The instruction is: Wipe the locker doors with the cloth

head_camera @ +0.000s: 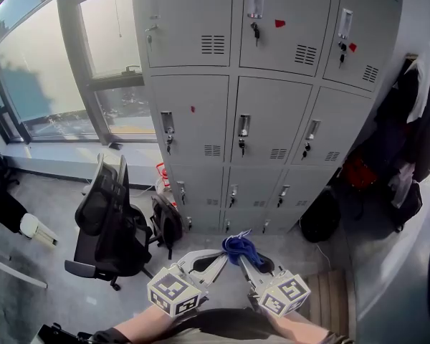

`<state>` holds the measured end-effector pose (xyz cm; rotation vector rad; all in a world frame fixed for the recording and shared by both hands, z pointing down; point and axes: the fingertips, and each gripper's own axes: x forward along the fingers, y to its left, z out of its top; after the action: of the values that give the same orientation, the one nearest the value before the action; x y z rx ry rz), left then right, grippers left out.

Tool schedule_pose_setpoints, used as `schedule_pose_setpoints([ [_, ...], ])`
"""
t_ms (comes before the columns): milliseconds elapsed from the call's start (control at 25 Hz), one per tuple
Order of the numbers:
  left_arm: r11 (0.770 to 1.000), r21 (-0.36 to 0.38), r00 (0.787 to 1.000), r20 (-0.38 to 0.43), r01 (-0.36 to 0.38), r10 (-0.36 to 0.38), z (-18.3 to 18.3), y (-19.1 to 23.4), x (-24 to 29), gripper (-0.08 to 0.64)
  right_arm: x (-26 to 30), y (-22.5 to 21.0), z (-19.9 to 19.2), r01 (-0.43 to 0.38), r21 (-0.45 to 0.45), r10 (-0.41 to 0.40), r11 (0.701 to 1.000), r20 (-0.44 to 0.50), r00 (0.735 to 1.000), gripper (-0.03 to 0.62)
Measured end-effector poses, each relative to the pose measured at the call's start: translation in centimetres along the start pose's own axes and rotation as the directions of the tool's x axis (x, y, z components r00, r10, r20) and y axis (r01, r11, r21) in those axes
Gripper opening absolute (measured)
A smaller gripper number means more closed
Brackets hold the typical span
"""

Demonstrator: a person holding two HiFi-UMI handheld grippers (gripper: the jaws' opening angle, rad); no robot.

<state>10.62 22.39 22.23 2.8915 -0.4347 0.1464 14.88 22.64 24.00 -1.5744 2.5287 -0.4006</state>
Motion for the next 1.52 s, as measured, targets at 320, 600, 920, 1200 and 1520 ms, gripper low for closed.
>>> schedule_pose_setpoints([
  [320, 0.999, -0.019, 0.999, 0.015, -0.049, 0.049, -0.1, 2.6, -2.9, 0.006, 3.1, 1.9, -1.2, -0.034, 0.007, 0.034, 0.999, -0.035, 0.999, 0.078],
  [600, 0.993, -0.027, 0.993, 0.031, -0.111, 0.112, -0.3, 6.6, -7.1, 0.008, 8.1, 4.6, -2.7, -0.078, 0.01, 0.079, 0.997, -0.071, 0.994, 0.078],
  [920, 0.989, -0.022, 0.988, 0.051, -0.146, 0.147, 0.3, 11.7, -12.2, 0.008, 15.0, 7.1, -4.2, -0.078, 0.011, 0.078, 0.997, -0.086, 0.993, 0.078],
  [1200, 0.982, -0.021, 0.981, 0.049, -0.185, 0.186, 0.2, 17.5, -11.7, 0.008, 21.9, 3.9, -5.0, -0.061, 0.019, 0.062, 0.998, -0.088, 0.994, 0.078],
  [1520, 0.965, -0.009, 0.964, 0.034, -0.263, 0.263, -1.3, 25.3, -5.5, 0.008, 29.7, -3.9, -6.9, -0.071, 0.082, 0.079, 0.994, -0.106, 0.991, 0.078],
])
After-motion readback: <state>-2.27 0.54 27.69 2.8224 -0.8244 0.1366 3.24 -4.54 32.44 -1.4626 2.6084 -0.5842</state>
